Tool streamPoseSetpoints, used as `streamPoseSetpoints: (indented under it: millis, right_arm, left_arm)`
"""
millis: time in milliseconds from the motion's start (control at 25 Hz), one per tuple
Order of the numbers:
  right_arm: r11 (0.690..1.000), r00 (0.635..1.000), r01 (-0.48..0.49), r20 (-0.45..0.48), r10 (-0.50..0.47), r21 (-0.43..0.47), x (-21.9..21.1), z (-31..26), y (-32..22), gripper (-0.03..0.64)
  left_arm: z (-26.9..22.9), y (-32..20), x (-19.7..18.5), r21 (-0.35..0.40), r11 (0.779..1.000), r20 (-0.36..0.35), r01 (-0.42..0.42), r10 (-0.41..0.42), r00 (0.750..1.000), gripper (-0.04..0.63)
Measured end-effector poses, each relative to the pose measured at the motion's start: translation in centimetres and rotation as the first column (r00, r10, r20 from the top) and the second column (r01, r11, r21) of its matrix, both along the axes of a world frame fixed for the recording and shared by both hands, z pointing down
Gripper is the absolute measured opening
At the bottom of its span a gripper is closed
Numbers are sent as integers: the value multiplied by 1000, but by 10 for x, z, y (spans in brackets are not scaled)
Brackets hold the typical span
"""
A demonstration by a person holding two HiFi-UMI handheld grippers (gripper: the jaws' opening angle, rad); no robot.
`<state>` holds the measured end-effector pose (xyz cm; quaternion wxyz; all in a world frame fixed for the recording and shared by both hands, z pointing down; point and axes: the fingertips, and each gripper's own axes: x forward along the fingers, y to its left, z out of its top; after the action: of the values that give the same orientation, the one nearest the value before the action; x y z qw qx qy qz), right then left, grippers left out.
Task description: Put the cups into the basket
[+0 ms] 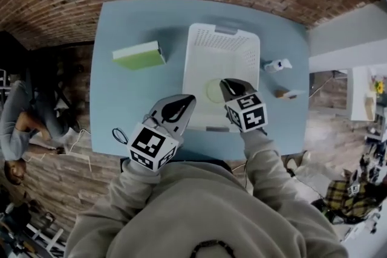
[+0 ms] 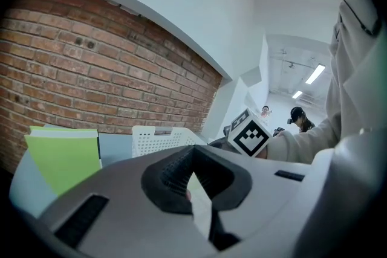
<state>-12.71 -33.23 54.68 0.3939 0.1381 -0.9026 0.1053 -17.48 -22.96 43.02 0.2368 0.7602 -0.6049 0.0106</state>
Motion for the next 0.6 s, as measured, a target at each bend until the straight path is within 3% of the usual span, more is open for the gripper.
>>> streamPoseSetpoints:
  millis: [600]
  right_arm:
    - [994,994,16,-103,-27,-107,-10,94,2,37]
  left_arm:
    - [29,28,-14,-25,997,-44,72,-73,996,-4]
